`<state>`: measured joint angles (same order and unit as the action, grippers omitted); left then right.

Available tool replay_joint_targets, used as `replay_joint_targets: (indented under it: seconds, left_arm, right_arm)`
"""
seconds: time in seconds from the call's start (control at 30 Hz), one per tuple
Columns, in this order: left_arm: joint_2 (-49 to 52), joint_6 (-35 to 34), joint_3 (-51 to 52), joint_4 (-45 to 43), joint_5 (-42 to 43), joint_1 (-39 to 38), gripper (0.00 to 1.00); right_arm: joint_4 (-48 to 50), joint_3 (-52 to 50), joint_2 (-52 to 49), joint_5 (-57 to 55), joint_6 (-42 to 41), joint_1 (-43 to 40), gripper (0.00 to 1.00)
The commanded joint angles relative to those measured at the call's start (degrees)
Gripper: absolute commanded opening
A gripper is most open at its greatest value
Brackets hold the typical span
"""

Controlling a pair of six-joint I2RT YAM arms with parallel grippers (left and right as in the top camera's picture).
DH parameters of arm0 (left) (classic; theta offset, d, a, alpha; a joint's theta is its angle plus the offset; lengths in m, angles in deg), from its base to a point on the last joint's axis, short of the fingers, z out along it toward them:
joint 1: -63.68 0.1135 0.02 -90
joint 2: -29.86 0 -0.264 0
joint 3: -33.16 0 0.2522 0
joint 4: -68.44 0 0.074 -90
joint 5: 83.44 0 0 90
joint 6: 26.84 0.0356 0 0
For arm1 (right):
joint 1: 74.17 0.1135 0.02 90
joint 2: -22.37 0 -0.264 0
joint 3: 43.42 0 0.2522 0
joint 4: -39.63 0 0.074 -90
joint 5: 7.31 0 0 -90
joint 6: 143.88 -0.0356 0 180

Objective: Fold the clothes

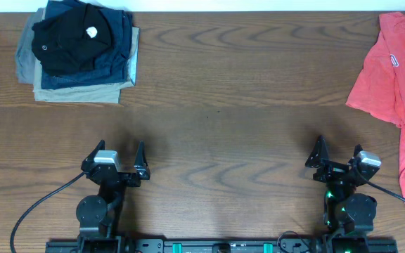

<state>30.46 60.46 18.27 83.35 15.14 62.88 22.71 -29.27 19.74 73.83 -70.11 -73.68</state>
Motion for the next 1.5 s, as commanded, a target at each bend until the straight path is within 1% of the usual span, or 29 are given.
replay_joint_targets:
  seconds: [0.0, 0.2, 0.43, 0.57, 0.7, 0.83, 0.97, 1.2, 1.3, 1.37, 1.47]
  left_arm:
    - [-0.37, 0.96, 0.90, 2.05, 0.57, 0.24, 0.98]
    - [-0.37, 0.96, 0.90, 2.05, 0.57, 0.24, 0.98]
    - [-0.37, 0.98, 0.90, 2.05, 0.57, 0.24, 0.98]
    - [-0.37, 0.96, 0.90, 2.05, 0.57, 0.24, 0.98]
    - [-0.37, 0.96, 0.90, 2.05, 0.57, 0.24, 0.98]
    - [-0.37, 0.96, 0.90, 2.05, 0.57, 0.24, 0.98]
    - [-0.37, 0.96, 0.90, 2.05, 0.57, 0.24, 0.98]
    - [-0.37, 0.96, 0.90, 2.05, 0.57, 0.24, 0.98]
    - [-0.37, 0.96, 0.90, 2.05, 0.57, 0.24, 0.98]
    - [-0.37, 0.96, 0.90, 2.05, 0.57, 0.24, 0.98]
    - [-0.37, 0.96, 0.90, 2.05, 0.57, 0.24, 0.98]
  right_arm:
    - [-31.82, 24.57, -8.63, 14.05, -1.29, 2.38, 0.99]
    - [-20.74, 16.17, -5.95, 14.03, -2.10, 4.57, 0.99]
    - [-12.50, 8.02, -1.86, 13.31, -3.48, 5.55, 0.99]
    - [-9.70, 3.41, 2.51, 13.16, -4.39, 5.57, 0.99]
    - [-8.37, 3.15, 2.34, 12.02, -4.31, 5.73, 0.99]
    - [-6.67, 2.47, 2.34, 8.61, -3.87, 5.81, 0.99]
    - [0.61, -0.20, 2.36, 8.66, 1.38, 5.81, 0.99]
    - [0.59, -0.07, 2.36, 8.61, 14.03, 5.92, 0.99]
    - [-0.83, -0.07, 2.36, 7.48, 18.82, 5.92, 0.99]
    - [-0.94, -0.07, 2.36, 7.39, 20.70, 5.92, 0.99]
    - [-0.94, -0.07, 2.36, 7.39, 20.87, 5.90, 0.99]
